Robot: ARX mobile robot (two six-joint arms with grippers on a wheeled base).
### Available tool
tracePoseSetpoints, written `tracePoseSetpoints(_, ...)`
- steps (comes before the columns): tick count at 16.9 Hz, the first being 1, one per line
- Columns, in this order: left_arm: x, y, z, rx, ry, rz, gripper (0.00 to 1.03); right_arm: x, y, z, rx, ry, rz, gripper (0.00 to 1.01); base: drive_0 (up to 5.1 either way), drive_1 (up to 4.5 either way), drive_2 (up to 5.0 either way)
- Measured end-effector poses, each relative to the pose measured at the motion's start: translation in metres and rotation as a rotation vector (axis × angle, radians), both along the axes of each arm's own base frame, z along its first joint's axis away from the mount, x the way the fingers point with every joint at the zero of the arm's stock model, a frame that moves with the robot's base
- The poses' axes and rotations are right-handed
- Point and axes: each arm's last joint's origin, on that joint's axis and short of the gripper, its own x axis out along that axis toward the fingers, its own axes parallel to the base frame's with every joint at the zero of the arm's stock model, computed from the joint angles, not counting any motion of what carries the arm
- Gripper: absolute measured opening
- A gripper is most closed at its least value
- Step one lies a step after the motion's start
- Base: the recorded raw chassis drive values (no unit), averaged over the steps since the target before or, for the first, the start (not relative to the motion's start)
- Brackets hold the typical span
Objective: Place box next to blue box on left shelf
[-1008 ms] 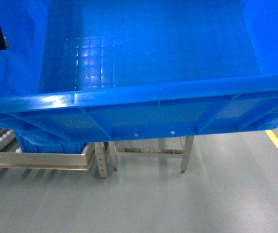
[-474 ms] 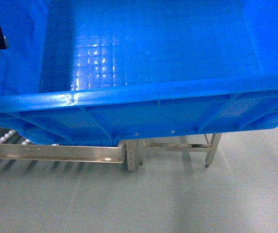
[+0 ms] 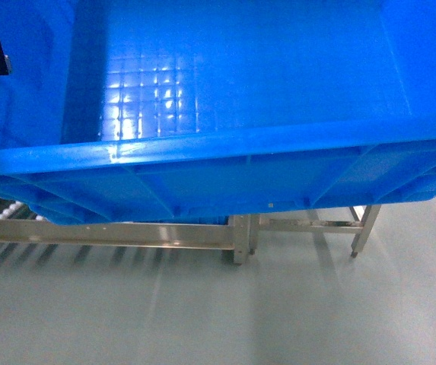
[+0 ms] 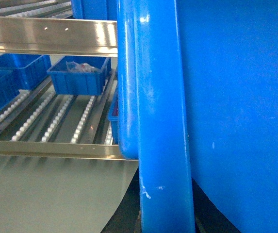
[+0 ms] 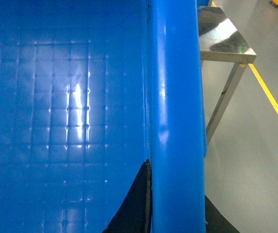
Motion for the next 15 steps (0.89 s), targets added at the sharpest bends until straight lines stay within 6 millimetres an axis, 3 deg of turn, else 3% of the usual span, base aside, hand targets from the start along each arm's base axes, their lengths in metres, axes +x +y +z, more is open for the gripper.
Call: tracePoseSetpoints(15, 0.0000, 0.0000, 0.0000, 0.000, 0.000, -0.001, 0.06, 0.0000, 0.0000, -0.0001, -0.001, 0.001, 0.000, 0.08, -5.0, 1.39, 3.3)
